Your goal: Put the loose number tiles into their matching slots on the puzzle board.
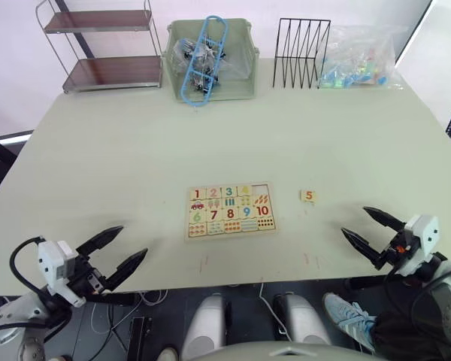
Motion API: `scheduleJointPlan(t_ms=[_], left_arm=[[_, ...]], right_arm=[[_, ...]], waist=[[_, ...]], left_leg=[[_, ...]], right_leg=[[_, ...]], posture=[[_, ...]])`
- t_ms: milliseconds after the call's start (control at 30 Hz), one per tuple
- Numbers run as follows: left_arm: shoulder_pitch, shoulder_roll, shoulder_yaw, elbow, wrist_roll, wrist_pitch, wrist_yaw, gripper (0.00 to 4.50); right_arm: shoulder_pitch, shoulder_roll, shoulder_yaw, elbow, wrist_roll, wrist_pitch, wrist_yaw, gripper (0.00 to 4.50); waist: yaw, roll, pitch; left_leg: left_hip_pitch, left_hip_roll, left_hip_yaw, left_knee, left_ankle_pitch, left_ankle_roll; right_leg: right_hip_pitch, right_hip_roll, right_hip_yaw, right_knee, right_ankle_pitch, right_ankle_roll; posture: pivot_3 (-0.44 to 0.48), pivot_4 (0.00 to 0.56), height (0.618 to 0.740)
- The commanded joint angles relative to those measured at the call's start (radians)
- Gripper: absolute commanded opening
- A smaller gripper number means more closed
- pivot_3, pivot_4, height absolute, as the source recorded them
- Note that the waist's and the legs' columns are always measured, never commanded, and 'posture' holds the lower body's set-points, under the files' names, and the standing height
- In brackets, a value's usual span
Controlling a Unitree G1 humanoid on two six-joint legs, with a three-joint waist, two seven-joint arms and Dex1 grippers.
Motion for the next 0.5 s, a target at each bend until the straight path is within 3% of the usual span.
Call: scheduleJointPlan(t_ms=[33,500], left_arm=[[-0.009,0.027,-0.002,-0.026,-0.010,-0.015,-0.042,4.50],[-0.118,0.125,-0.040,0.007,-0.041,0.036,-0.204,4.50]], right_arm=[[-0.016,-0.021,-0.002,-0.006,0.016,-0.014,0.031,4.38],[-0.165,-0.136,0.054,0.039,0.007,0.059,0.141,4.38]], waist=[[0.000,0.000,0.000],[0.000,0.000,0.000]], left_leg=[[0.000,0.000,0.000,0.000,0.000,0.000],[0.000,0.000,0.000,0.000,0.000,0.000]], right_leg=[[0.000,0.000,0.000,0.000,0.000,0.000],[0.000,0.000,0.000,0.000,0.000,0.000]], posture=[[0.000,0.150,0.740],[0.000,0.150,0.740]])
